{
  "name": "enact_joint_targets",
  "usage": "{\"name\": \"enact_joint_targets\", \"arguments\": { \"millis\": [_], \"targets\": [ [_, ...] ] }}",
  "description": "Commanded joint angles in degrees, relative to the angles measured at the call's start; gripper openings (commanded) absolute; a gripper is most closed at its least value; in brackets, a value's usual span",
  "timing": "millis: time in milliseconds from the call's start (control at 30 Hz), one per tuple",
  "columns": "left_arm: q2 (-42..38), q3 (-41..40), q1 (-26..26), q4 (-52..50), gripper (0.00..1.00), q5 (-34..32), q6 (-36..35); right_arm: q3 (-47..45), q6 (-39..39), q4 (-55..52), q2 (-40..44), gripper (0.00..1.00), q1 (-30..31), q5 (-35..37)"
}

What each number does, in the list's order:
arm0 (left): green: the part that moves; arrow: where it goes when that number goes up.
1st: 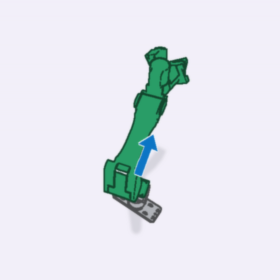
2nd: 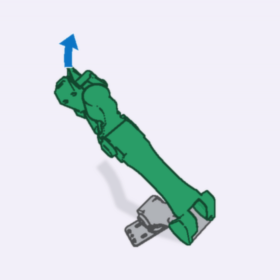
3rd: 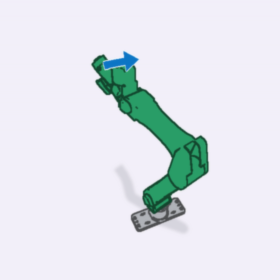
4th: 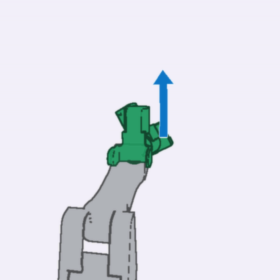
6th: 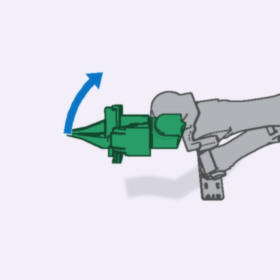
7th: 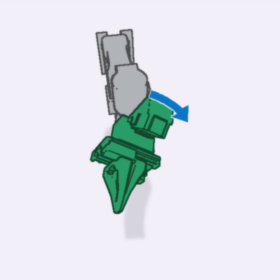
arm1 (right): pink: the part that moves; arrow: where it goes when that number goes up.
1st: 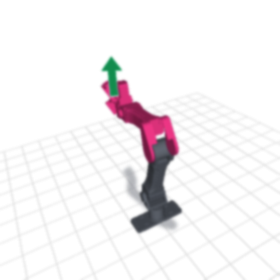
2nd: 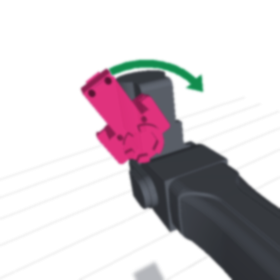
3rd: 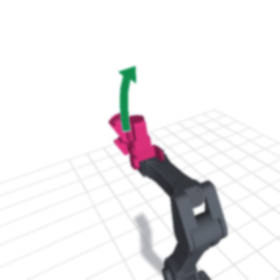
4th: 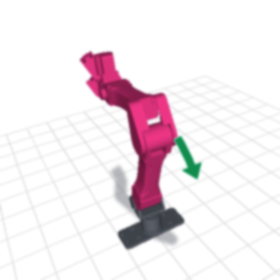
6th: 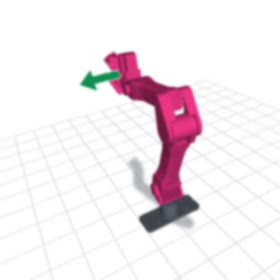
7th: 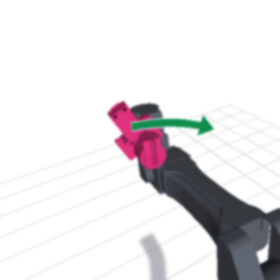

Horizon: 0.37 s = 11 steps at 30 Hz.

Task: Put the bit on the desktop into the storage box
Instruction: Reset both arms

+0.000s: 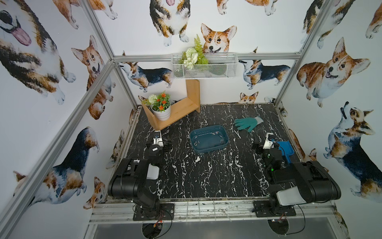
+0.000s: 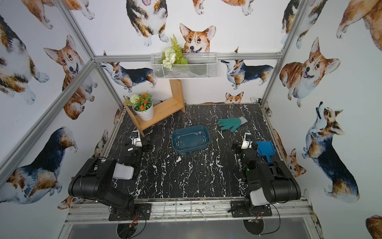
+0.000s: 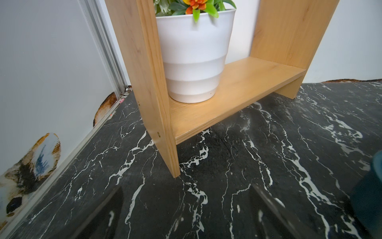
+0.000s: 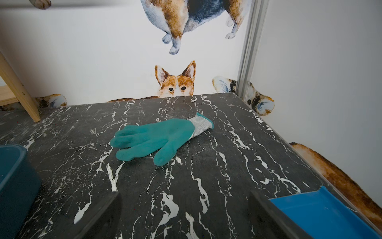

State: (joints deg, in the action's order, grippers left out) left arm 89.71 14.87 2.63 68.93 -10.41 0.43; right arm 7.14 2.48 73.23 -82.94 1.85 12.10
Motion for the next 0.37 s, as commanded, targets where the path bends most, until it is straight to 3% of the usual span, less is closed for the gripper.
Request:
{"name": "enact_joint_targets", "arguments": {
  "millis": [0,333],
  "targets": [
    [0.01,0.16,0.0,0.68,1.0,0.04,-0.36,0.07,0.04,1.32,-0.08,1.0,-0.03,0.64],
    [0.01,0.17,-0.55,0.45,1.0,1.19,-0.41,0.14,0.06,1.12,-0.03,1.0,0.02,0.6]
  ]
}}
